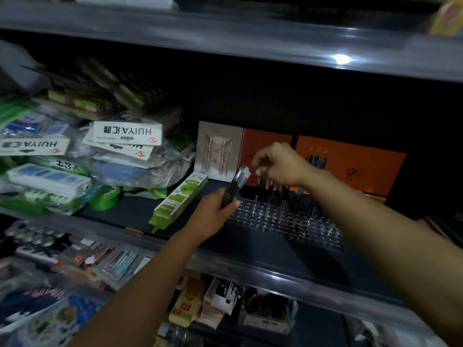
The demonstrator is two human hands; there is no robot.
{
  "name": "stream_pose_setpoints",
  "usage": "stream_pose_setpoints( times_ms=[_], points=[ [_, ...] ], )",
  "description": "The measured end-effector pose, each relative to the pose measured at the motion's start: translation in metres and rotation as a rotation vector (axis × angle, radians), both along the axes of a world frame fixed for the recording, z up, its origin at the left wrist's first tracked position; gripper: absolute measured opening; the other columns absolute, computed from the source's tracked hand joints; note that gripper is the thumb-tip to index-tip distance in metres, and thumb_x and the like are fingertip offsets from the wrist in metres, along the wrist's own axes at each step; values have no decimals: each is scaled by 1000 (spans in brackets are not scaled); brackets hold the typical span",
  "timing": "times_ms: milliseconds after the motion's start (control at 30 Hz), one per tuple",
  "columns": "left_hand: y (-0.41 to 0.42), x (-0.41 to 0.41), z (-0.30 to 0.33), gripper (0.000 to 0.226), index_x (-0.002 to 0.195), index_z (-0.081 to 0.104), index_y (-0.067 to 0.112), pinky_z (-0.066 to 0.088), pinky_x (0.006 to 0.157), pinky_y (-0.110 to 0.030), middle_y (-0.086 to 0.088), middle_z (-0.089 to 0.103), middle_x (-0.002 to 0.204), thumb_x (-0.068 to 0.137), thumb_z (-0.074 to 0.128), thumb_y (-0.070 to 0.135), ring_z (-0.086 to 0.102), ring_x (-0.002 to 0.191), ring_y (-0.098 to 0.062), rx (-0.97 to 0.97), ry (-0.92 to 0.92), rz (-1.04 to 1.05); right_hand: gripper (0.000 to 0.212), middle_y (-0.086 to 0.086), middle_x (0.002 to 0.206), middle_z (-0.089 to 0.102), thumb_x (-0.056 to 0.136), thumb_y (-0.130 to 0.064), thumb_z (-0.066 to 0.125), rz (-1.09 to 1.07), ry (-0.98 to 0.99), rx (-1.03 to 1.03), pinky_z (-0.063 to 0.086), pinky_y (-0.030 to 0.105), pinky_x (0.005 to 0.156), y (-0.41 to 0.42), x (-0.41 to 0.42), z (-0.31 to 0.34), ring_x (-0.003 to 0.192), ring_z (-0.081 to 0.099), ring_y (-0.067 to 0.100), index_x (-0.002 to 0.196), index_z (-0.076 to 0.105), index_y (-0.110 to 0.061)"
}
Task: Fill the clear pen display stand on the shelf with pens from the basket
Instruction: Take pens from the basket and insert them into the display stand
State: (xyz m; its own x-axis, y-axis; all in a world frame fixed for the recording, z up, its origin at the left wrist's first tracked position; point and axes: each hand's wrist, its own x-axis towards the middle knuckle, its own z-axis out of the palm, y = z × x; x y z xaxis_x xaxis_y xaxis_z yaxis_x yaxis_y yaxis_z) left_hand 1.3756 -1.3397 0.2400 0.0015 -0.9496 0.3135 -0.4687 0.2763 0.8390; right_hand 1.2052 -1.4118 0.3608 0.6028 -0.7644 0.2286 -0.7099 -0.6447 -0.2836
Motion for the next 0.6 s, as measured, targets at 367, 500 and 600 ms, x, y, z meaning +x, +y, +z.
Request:
stream_pose_setpoints(
  times_ms=[367, 500, 600],
  points=[
    [11, -11, 8, 20, 83, 50, 12, 45, 61, -38, -6, 55, 67, 90, 60, 28, 54, 61, -20, -59, -181, 92, 12, 2, 75, 69, 85, -17, 73, 149, -108, 100, 40, 9, 46, 40, -3, 22, 51, 57, -6, 95, 71, -10],
    [15, -12, 11, 20, 81, 48, 16, 43, 60, -35, -3, 52, 65, 90, 60, 29, 52, 60, -18, -51, -200, 102, 6, 4, 69, 67, 87, -11, 69, 153, -103, 131, 38, 9, 43, 45, -3, 24, 44, 54, -3, 87, 68, -5],
    [17, -6, 14, 18, 83, 51, 17, 45, 61, -35, -3, 55, 68, 90, 59, 31, 53, 63, -18, -36, -225, 150, 5, 2, 70, 67, 87, -13, 70, 107, -144, 175, 42, 16, 46, 43, -4, 26, 46, 52, -2, 85, 67, -9]
  ],
)
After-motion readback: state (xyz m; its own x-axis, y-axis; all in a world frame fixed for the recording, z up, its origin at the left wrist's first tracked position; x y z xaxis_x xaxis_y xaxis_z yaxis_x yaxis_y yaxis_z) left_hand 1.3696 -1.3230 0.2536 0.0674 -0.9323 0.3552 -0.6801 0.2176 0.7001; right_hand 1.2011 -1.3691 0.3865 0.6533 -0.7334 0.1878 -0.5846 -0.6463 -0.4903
